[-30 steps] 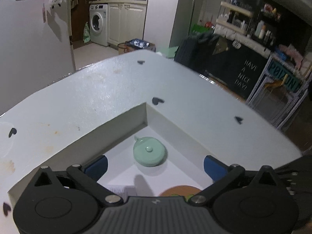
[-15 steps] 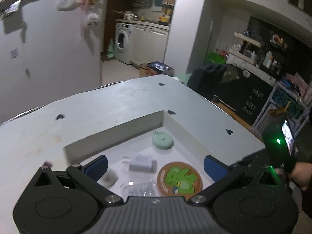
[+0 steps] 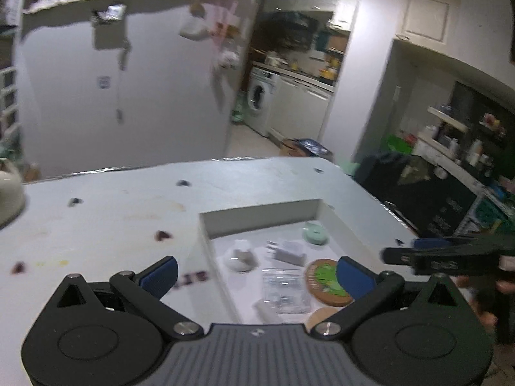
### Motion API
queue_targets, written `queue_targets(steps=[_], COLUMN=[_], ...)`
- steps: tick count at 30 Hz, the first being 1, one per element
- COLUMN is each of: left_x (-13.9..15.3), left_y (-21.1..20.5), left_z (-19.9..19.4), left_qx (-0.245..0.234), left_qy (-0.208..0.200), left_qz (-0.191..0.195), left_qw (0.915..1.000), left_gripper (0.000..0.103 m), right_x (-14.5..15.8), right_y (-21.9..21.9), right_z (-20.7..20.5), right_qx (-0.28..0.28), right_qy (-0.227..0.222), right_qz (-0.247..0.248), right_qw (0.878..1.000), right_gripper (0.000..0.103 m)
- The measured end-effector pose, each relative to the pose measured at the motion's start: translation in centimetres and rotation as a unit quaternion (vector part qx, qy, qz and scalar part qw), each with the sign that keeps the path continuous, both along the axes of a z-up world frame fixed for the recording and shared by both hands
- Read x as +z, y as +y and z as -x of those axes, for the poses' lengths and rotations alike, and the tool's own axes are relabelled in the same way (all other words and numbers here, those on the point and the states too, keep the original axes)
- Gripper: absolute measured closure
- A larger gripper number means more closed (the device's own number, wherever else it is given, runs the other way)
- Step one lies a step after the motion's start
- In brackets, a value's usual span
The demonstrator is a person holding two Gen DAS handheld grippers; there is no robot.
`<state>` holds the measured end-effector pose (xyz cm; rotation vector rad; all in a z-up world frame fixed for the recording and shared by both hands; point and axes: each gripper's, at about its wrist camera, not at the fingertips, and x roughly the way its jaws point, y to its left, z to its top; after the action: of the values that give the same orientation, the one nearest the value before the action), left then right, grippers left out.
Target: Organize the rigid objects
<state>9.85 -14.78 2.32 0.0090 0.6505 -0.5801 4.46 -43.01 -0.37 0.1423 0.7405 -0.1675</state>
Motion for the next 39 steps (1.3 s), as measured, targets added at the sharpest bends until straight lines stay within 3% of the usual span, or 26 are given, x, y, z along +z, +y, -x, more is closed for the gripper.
queue_targets(steps=[9,20,26,39], left_x=[1.3,1.1,0.9,0.6], left_y=[4.5,7.1,7.5,8.9], left_z=[4.4,9.1,10.5,12.0], left_qx=[0.058,0.097,0.104,0.153], left_qy=[-0.030,-0.077,-0.079,-0.085], left_qz=[-0.022,-0.038,-0.030,-0.054], left_qw=[0.9976,0.9915,0.9910,0.9831], left_gripper=[0.000,0.000,0.000,0.000], right_x=[2.7,3.9,3.6,3.3], right_y=[5.9,8.2,9.3,10.7], right_z=[5.9,10.2,11.8,13.4], right_qx=[0.012,-0.006,-0.005,-0.006], right_qy=[-0.074,-0.128,-0.140,-0.156], right_qz=[0.026,0.036,0.040,0.056], right_qw=[0.997,0.991,0.989,0.986], right_gripper=[0.021,0.006,0.002,0.000])
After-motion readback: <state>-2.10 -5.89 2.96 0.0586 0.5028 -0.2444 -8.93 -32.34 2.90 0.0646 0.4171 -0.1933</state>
